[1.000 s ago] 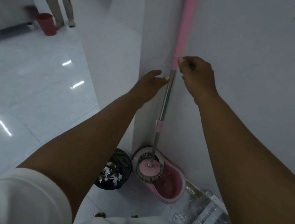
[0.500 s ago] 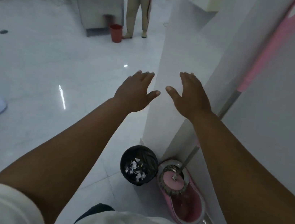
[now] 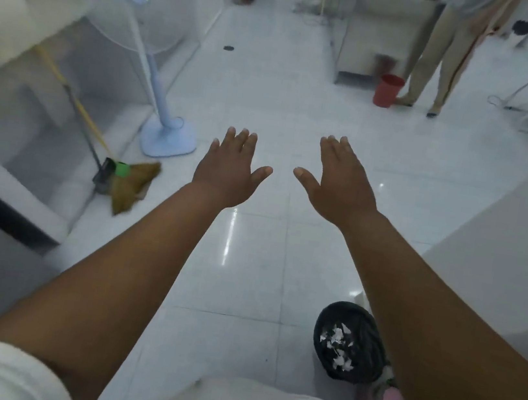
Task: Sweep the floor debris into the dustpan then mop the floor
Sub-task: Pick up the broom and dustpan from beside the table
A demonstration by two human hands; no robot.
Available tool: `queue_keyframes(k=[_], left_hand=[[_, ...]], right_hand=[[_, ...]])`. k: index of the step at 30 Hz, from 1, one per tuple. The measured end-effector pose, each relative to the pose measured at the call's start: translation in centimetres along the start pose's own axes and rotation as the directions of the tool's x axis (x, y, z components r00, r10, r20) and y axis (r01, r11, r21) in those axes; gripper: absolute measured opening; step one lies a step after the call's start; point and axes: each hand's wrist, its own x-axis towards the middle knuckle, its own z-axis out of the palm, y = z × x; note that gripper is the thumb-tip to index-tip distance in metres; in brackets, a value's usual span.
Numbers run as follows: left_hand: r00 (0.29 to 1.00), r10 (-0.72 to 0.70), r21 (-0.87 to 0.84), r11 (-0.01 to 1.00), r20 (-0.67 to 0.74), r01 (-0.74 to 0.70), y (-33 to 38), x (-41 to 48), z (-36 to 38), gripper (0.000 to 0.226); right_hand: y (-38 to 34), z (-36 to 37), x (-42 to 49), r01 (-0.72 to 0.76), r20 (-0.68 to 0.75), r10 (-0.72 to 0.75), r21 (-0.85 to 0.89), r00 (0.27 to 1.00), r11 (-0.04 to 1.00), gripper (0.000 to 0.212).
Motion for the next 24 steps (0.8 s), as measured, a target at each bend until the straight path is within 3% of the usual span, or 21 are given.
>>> queue_keyframes(k=[11,24], left_hand=[[0.907,-0.422,0.03,0.906,-0.01,0.422,-21.8,-7.4,-3.9,0.075],[0.767,-0.642,0.025,0.766,-0.004,0.642,-32.2,-7.3,-3.6,0.075]], right_hand=[[-20.0,11.1,7.7,0.331,0.113,-0.346,0.132,0.931,0.934,0.08],[-29.7,18.9,16.7,0.536,0.158,-0.582,0.258,0.798,0.804,0.074]])
